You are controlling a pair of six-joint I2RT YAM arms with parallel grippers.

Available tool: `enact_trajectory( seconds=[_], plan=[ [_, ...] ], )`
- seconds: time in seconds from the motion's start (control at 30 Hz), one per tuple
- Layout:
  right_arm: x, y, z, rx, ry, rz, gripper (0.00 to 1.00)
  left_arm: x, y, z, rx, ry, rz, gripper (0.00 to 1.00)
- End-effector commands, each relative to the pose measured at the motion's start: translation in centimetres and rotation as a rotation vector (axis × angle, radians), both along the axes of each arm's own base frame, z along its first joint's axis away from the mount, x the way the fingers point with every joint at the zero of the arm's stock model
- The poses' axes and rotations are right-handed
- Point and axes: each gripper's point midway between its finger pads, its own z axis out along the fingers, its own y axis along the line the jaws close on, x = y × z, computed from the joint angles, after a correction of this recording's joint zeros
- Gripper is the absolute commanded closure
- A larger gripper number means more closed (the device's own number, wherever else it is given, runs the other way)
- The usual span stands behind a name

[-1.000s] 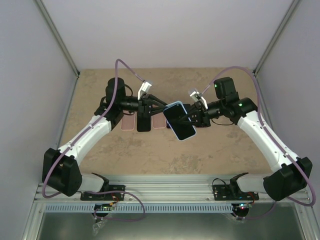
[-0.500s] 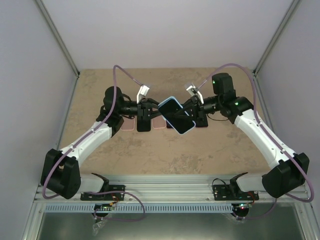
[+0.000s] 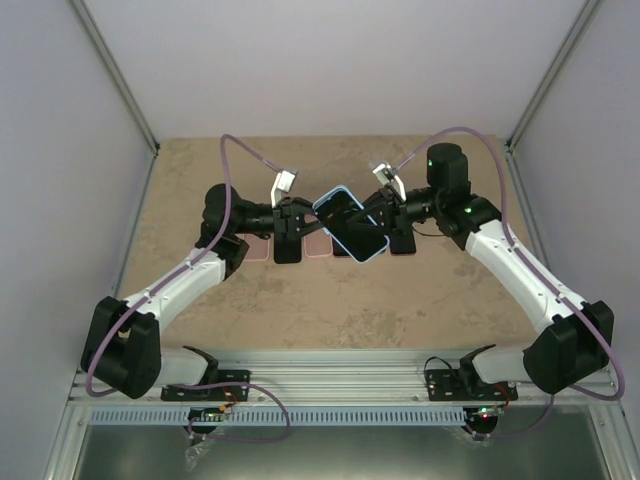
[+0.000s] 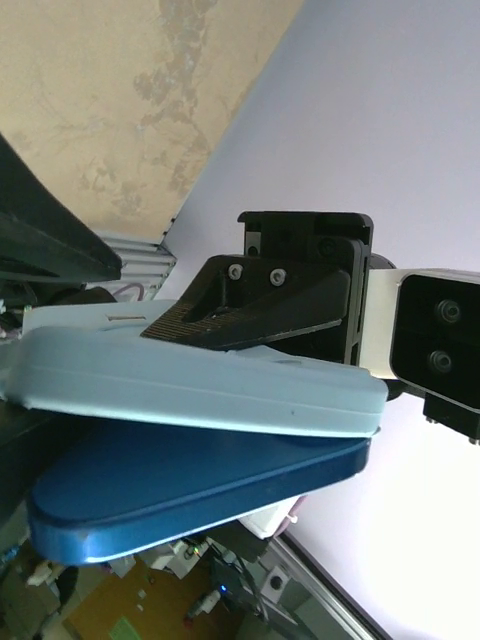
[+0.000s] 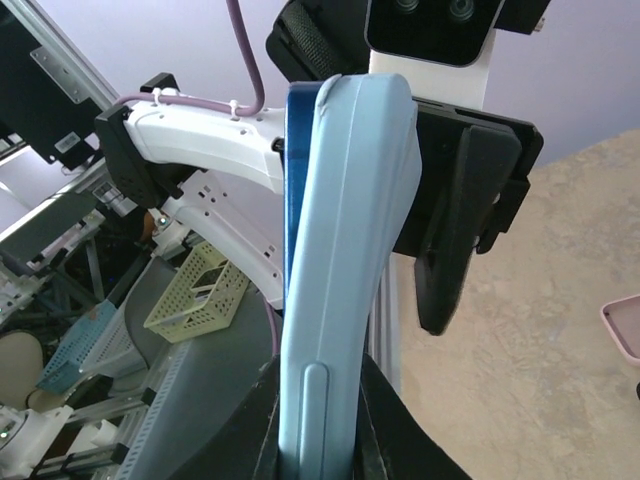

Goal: Take the phone out of the phone case
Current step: Remove the phone case from the phone.

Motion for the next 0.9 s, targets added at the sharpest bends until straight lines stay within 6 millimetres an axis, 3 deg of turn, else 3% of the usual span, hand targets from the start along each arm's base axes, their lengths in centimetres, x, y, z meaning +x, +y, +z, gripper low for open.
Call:
enact_trajectory(
  seconds=[0.0,0.17,0.23,0.37,0.6,0.73,0.87],
  plan=[
    [-0.6,0.4,3.0,0.098,-0.173,0.042,1.0,-1.3,-1.1,-1.5,0.021,0.054,-0.068,0.78],
    [-0.8,0.2,2.5,0.084,-0.158,0.048,0.96,-1.5,-1.0,-1.3,0.024,0.045,-0.071,0.95],
    [-0.4,-0.1,2.1,0.071,-0.142,0.029,0.85,-1.2,-1.0,-1.3,0.03,0.053,-0.064,1.0],
    [1.4,-0.9,1.1,0.035,-0.124,-0.048,0.57,-0.4,-0.9,-1.6,0.052,0.07,-0.033,1.0],
    [2.9,-2.5,0.6,-0.009,-0.175,-0.119,0.33,0.5,-1.0,-3.7,0.146,0.097,0.002,1.0],
    [3.1,-3.3,-0.5,-0.093,-0.355,-0.153,0.31,1.1,-1.1,-5.2,0.216,0.078,0.022,1.0],
    [1.9,-4.0,-1.2,-0.14,-0.472,-0.105,0.3,1.0,-0.9,-7.3,0.307,0.046,0.018,1.0]
  ],
)
